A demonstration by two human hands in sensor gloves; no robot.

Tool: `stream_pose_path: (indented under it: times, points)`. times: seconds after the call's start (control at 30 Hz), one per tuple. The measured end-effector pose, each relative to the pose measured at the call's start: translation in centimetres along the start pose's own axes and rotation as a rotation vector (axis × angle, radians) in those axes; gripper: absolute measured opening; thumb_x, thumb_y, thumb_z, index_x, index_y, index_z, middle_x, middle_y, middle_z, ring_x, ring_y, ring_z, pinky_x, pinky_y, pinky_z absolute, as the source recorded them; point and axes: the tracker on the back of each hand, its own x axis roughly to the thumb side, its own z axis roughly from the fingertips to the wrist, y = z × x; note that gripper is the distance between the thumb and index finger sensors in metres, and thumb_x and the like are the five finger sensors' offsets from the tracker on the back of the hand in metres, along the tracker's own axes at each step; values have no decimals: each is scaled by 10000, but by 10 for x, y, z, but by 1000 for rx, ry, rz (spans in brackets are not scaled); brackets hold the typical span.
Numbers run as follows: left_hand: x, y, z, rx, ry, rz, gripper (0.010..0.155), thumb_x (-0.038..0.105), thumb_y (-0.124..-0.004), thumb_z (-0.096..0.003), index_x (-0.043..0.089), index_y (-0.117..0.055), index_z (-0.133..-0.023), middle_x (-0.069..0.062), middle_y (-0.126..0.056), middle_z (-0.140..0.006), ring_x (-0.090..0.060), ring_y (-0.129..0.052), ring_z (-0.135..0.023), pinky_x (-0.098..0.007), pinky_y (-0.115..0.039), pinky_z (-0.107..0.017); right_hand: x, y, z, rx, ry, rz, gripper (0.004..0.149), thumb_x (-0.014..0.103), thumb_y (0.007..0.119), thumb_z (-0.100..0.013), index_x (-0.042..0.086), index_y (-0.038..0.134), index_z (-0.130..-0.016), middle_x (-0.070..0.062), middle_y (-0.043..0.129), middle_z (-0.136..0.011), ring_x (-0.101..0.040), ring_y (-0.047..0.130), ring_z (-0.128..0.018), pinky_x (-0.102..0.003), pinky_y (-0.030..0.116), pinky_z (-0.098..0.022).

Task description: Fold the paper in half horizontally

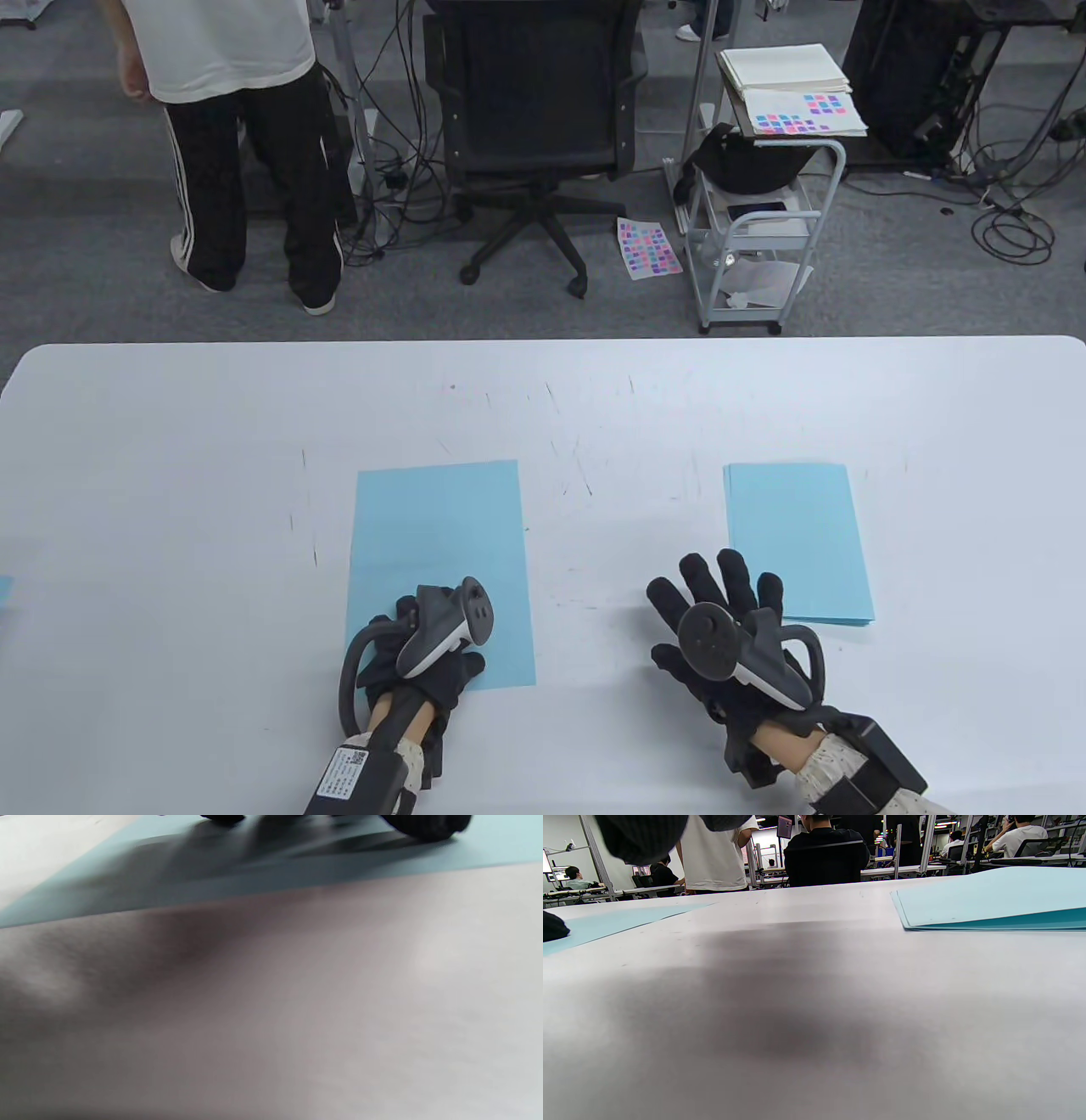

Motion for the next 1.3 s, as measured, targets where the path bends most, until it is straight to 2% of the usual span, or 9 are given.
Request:
stream_pose_path:
  times: [0.4,0.63,0.9,1.1,1.3]
  points:
    - [45,-5,18,32,-100,-83,702,581,-685,-377,581,-374,-1007,209,-319,-1200,-245,-407,-1189,-537,-409,-888,1,0,1,12,2,9,710,532,699,-443,419,389,-1072,21,178,-1209,-384,0,-1060,-687,62,-705]
    - [54,-8,24,45,-112,-105,706,586,-668,-381,563,-365,-1019,185,-322,-1207,-263,-418,-1189,-541,-412,-887,1,1,1,23,6,6,710,532,698,-443,418,390,-1072,22,181,-1208,-385,2,-1060,-688,65,-705]
    - [48,-5,26,37,-126,-92,733,612,-635,-372,554,-338,-1040,195,-281,-1210,-207,-365,-1196,-536,-386,-894,12,-5,7,5,-15,-9,713,534,697,-442,415,388,-1073,24,188,-1209,-387,10,-1062,-690,71,-704]
    - [23,17,33,121,-106,-55,763,624,-630,-366,559,-278,-1039,192,-237,-1210,-204,-317,-1197,-538,-370,-895,35,-9,7,19,-82,-60,696,522,693,-449,420,395,-1070,43,203,-1212,-389,38,-1064,-691,75,-703]
    - [-5,42,39,201,-74,-24,763,627,-630,-362,569,-275,-1035,194,-232,-1210,-204,-298,-1197,-544,-363,-895,58,-2,-4,79,-116,-78,679,501,688,-462,422,389,-1067,67,226,-1212,-386,47,-1071,-690,76,-704]
